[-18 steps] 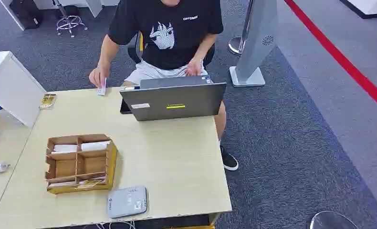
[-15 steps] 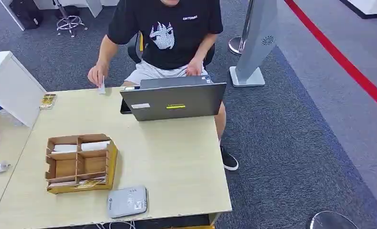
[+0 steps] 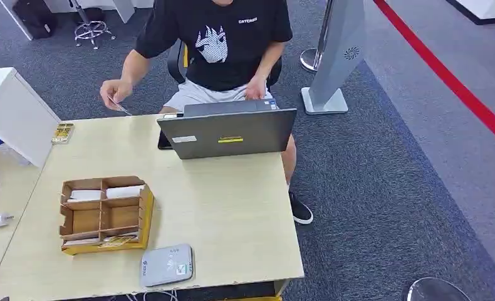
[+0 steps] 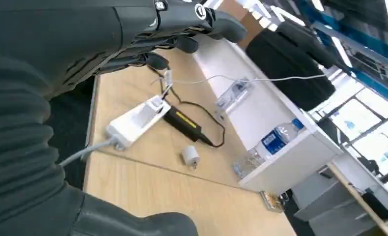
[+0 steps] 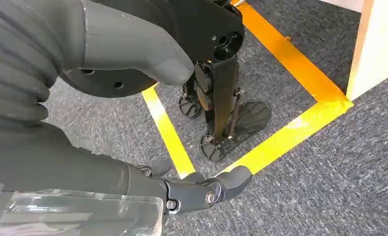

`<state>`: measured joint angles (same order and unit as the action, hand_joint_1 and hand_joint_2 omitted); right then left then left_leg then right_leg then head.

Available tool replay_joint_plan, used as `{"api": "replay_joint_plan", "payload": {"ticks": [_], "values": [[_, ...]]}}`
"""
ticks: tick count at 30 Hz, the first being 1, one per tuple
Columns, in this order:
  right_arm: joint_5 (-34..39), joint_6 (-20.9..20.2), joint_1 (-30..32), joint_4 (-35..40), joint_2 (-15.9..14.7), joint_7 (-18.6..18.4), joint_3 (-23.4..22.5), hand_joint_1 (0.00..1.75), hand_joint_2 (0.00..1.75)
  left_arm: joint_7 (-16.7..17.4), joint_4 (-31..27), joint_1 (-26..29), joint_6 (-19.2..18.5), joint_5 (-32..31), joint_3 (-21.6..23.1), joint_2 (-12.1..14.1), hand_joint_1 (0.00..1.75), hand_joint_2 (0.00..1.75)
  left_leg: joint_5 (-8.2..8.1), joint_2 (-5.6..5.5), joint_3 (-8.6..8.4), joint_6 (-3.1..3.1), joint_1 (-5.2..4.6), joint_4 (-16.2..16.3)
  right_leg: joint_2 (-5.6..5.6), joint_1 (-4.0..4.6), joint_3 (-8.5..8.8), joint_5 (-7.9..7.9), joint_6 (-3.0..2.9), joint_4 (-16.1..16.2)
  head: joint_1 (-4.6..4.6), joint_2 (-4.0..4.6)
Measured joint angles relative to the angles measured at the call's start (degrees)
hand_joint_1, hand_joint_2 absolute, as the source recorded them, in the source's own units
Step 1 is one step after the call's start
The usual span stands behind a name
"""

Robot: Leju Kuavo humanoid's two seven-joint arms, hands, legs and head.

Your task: Pass the card to the sensor for recognition and then transmit it.

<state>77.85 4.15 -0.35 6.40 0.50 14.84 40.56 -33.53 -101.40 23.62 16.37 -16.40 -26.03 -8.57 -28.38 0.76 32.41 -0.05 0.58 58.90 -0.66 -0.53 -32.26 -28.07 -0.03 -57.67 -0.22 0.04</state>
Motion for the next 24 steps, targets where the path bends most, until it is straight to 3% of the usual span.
{"api": "replay_joint_plan", "payload": {"ticks": [24], "values": [[3.94, 0.04, -1.15, -0.28, -2.32, -2.43, 9.18, 0.00, 1.75, 18.43, 1.64, -14.86, -0.31, -39.93, 11.67, 21.62, 0.00, 1.75, 0.07, 0.01, -0.02, 0.05, 0.00, 0.00, 0.03, 0.00, -0.01, 0.05, -0.05, -0.01, 0.00, 0.00]]}}
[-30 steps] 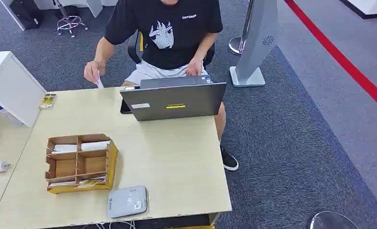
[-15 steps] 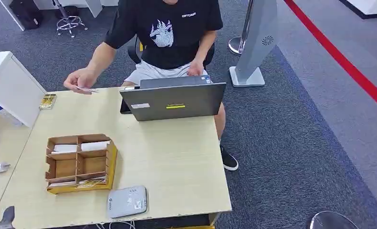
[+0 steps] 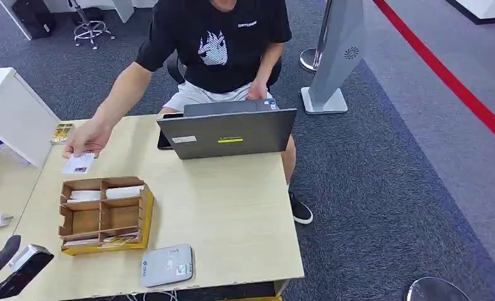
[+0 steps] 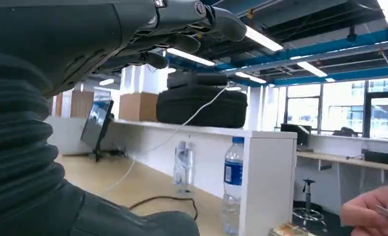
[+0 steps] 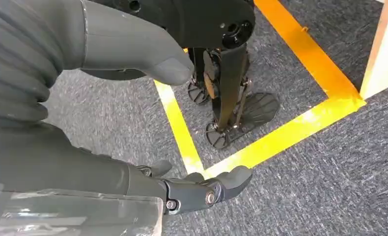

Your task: Pass the card to the sensor for recognition and then transmit it.

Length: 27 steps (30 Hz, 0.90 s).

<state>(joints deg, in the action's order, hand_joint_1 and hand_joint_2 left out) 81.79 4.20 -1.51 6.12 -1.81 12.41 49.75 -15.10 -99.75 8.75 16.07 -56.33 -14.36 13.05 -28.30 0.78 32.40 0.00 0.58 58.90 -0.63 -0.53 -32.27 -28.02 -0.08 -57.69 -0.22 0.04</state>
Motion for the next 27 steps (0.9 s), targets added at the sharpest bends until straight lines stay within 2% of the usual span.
{"api": "replay_joint_plan", "payload": {"ticks": [8, 9, 10, 17, 27], "values": [[1.24, 0.13, -0.21, 0.00, -0.74, -1.03, 3.06, 0.00, 1.75, 5.74, 1.42, -5.18, 0.50, -13.62, 5.57, 6.98, 0.00, 1.75, 0.03, 0.01, 0.00, 0.04, 0.00, 0.00, 0.01, 0.00, 0.00, 0.04, -0.06, 0.00, -0.02, 0.00], [1.42, 0.17, -0.23, 0.00, -0.85, -1.07, 3.50, 0.00, 1.75, 6.45, 1.57, -5.78, 0.63, -15.19, 6.32, 7.65, 1.34, 1.75, 0.03, 0.01, 0.00, 0.04, 0.00, 0.00, 0.01, 0.00, 0.00, 0.05, -0.06, 0.00, -0.02, 0.00], [1.66, 0.17, -0.25, 0.00, -0.90, -1.20, 3.93, 0.00, 1.75, 7.20, 1.70, -6.40, 0.78, -17.03, 7.09, 8.52, 1.75, 1.75, 0.04, 0.01, 0.00, 0.05, 0.00, 0.00, 0.01, 0.00, 0.00, 0.05, -0.07, 0.00, 0.00, 0.00], [2.64, 0.77, -0.48, -0.02, -1.44, -1.79, 6.58, 0.00, 1.75, 11.87, 2.49, -9.29, 2.73, -27.82, 12.13, 12.76, 1.75, 1.75, 0.04, 0.00, 0.01, 0.05, 0.00, 0.01, -0.01, 0.00, 0.00, 0.05, -0.07, -0.01, -0.02, 0.00], [2.82, 0.87, -0.50, -0.02, -1.66, -1.81, 8.02, 0.00, 1.75, 12.85, 3.04, -10.67, 3.72, -28.17, 14.47, 14.64, 1.75, 1.75, 0.04, 0.01, 0.01, 0.06, 0.01, 0.00, 0.00, 0.01, 0.00, 0.06, -0.08, -0.01, -0.02, 0.00]]}}
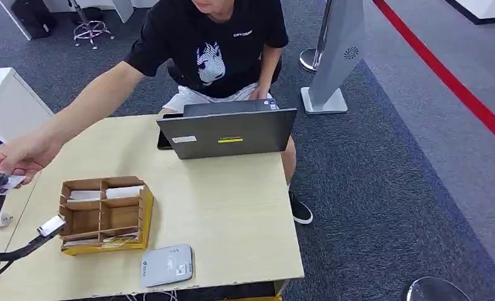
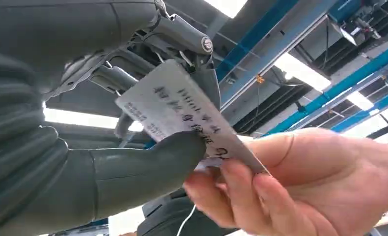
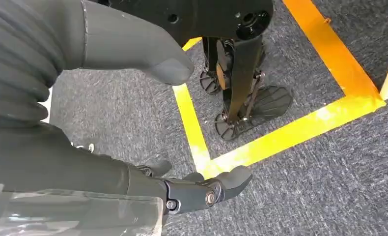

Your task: Pass the card to the sensor for recognition and then transmit it.

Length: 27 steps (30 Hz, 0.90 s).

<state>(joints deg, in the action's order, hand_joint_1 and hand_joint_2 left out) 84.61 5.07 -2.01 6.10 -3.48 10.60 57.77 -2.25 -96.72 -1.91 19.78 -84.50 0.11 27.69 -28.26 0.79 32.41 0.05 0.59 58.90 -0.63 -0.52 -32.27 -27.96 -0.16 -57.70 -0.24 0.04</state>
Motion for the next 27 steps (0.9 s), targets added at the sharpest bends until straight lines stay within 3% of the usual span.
{"api": "replay_joint_plan", "payload": {"ticks": [7, 11, 17, 20, 23, 27], "values": [[0.09, 0.09, 0.01, 0.00, -0.07, 0.02, 0.24, 0.00, 1.75, -0.15, 0.09, 0.37, 0.72, 0.11, 0.59, 0.20, 1.75, 1.75, 0.00, 0.00, 0.01, 0.00, 0.00, 0.00, 0.00, 0.00, 0.00, 0.00, 0.00, 0.00, 0.02, 0.00], [0.70, 0.18, 0.00, -0.02, -0.07, 0.09, 0.52, 0.00, 1.75, -1.36, -0.35, 2.33, 3.94, 1.67, 1.75, -0.92, 1.75, 1.75, 0.00, 0.00, 0.01, 0.00, -0.01, 0.00, 0.01, 0.00, 0.00, 0.00, 0.00, 0.00, 0.02, 0.00], [2.97, 1.55, 0.04, -0.02, 0.24, 0.77, 0.57, 0.00, 1.75, -5.29, -6.90, 11.16, 15.24, 9.75, 8.14, -10.72, 1.75, 1.75, -0.07, 0.07, 0.04, -0.10, -0.08, 0.01, 0.07, -0.07, 0.00, -0.02, 0.03, 0.09, 0.04, 0.00], [3.61, 1.99, 0.00, -0.07, 0.50, 0.87, 0.57, 0.00, 1.75, -5.58, -8.66, 14.29, 16.48, 11.29, 11.19, -13.46, 1.75, 1.75, -0.12, 0.06, 0.06, -0.16, -0.08, 0.01, 0.05, -0.07, 0.00, -0.02, 0.03, 0.12, 0.02, 0.00], [4.88, 2.93, 0.03, -0.20, 0.90, 1.46, 0.57, 0.00, 1.75, -8.13, -9.92, 17.38, 18.58, 19.11, 14.39, -16.35, 1.75, 1.75, -0.12, 0.06, 0.05, -0.16, -0.07, 0.01, 0.05, -0.07, 0.00, -0.02, 0.03, 0.12, 0.00, 0.00], [5.25, 3.32, 0.04, -0.39, 1.64, 3.83, -1.45, 0.00, 1.75, -8.50, -9.53, 20.50, 19.52, 24.88, 18.54, -19.59, 1.75, 1.75, -0.12, 0.06, 0.05, -0.16, -0.04, 0.01, 0.03, -0.05, 0.00, -0.02, 0.03, 0.12, 0.00, 0.00]]}}
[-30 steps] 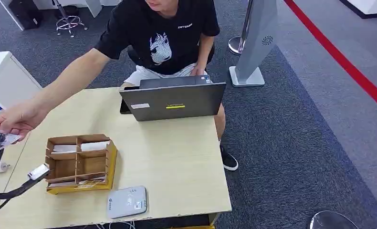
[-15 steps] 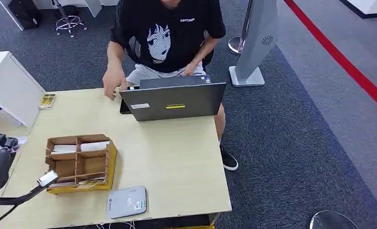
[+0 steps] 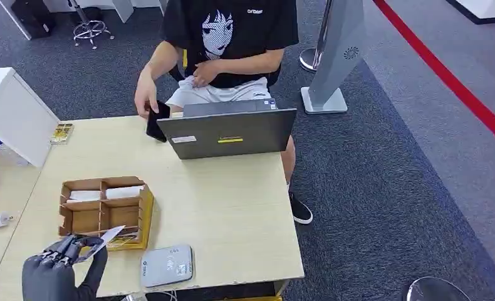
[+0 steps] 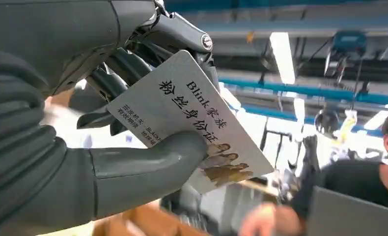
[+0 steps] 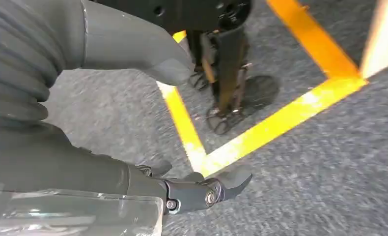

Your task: Pass the card to the sensor for recognition and then transmit it.

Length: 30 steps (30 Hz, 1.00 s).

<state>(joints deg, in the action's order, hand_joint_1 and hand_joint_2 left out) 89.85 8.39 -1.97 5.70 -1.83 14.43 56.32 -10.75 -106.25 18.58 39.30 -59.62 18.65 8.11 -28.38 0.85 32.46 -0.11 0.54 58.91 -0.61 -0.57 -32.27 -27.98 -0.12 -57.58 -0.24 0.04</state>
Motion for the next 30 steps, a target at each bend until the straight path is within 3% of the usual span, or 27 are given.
{"api": "replay_joint_plan", "payload": {"ticks": [7, 12, 18, 24, 30], "values": [[0.00, -2.06, 0.00, 0.00, 0.68, 4.18, -4.94, 0.00, 1.75, -0.07, 2.16, 1.60, -0.31, 2.60, 1.88, -3.36, 1.75, 1.75, 0.01, -0.02, 0.01, 0.01, 0.02, 0.00, -0.03, 0.02, 0.02, 0.00, 0.00, -0.02, 0.00, 0.00], [0.00, -10.46, 0.05, 0.00, 0.72, 13.95, -8.47, 0.00, 1.75, -3.82, 7.05, 2.01, -2.49, 7.77, -0.22, -6.56, 1.75, 1.75, 0.01, -0.02, 0.00, 0.00, 0.02, 0.00, -0.04, 0.02, 0.02, 0.00, 0.00, -0.02, 0.02, 0.00], [0.00, -19.85, 0.00, -0.15, 0.70, 23.10, -10.05, 0.00, 1.75, -9.99, 14.95, 0.83, -6.84, 8.54, -8.51, -12.21, 1.75, 1.75, 0.01, -0.02, 0.00, 0.00, 0.01, 0.00, -0.04, 0.02, 0.02, 0.01, 0.00, -0.02, 0.02, 0.00], [-1.29, -22.34, -0.22, -0.22, 1.44, 25.07, -9.24, 0.00, 1.75, -12.61, 21.74, -1.49, -8.21, 6.01, -15.43, -15.77, 1.75, 1.75, 0.02, -0.03, 0.00, 0.02, 0.02, 0.00, -0.04, 0.03, 0.01, 0.01, 0.00, -0.02, 0.00, 0.00], [-0.35, -18.01, -4.25, 1.07, 1.99, 23.10, -9.04, 0.00, 1.75, -13.11, 32.26, -9.00, -7.34, 0.71, -15.81, -16.72, 1.75, 1.75, 0.21, -0.05, -0.02, 0.02, 0.03, 0.00, -0.06, 0.03, 0.01, 0.16, 0.04, -0.04, 0.02, 0.00]]}}
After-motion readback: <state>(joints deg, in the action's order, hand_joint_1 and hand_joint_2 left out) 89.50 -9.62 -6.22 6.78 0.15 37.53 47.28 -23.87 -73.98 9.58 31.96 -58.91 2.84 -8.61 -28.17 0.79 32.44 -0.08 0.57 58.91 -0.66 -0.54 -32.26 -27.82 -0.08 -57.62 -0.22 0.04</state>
